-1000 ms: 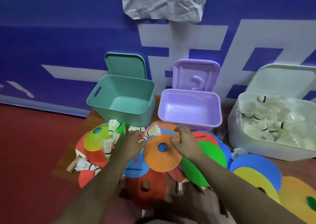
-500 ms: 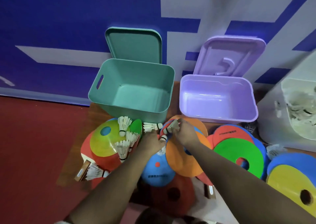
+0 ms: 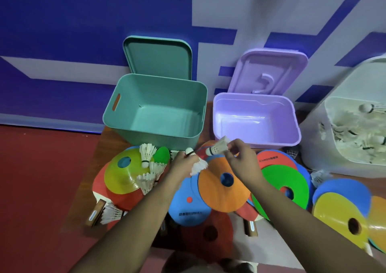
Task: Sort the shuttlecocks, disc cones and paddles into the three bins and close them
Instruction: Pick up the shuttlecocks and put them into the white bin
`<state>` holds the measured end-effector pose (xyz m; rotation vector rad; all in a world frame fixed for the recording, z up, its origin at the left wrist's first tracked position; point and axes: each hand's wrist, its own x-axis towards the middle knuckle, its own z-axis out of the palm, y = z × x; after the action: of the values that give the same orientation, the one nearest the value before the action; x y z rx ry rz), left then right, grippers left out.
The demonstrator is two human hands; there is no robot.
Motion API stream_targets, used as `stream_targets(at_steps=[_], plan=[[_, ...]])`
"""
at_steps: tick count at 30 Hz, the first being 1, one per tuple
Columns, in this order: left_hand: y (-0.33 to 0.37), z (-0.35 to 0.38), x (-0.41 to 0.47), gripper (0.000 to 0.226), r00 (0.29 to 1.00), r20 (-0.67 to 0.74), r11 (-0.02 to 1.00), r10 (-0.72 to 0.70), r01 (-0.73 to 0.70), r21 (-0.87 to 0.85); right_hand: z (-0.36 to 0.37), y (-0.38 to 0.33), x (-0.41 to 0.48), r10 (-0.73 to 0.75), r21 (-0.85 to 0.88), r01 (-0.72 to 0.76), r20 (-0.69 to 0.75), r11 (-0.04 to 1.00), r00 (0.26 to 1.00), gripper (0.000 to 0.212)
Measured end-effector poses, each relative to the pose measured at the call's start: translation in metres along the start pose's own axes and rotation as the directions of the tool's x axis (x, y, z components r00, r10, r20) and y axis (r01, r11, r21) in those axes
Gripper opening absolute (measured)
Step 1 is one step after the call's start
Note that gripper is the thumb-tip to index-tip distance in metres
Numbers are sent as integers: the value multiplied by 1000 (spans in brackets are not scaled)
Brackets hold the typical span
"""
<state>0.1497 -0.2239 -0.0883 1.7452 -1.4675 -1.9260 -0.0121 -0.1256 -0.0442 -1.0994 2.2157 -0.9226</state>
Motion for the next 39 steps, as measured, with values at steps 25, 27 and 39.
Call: stream_targets(at_steps=[25,27,39], plan=[[27,-86,-26,6,880,-178,894,439,-410,179,17,-64,-20,36,425,-64,73,903,997,13],[11,-110,-11,4,848,-316,883,425,-312,350,22,-66,-19,38,423,-69,82,903,996,12],[-33,-121,57,41,914,-349,732,208,91,675,47,-58,-14,29,409,-87,146,908,989,15]])
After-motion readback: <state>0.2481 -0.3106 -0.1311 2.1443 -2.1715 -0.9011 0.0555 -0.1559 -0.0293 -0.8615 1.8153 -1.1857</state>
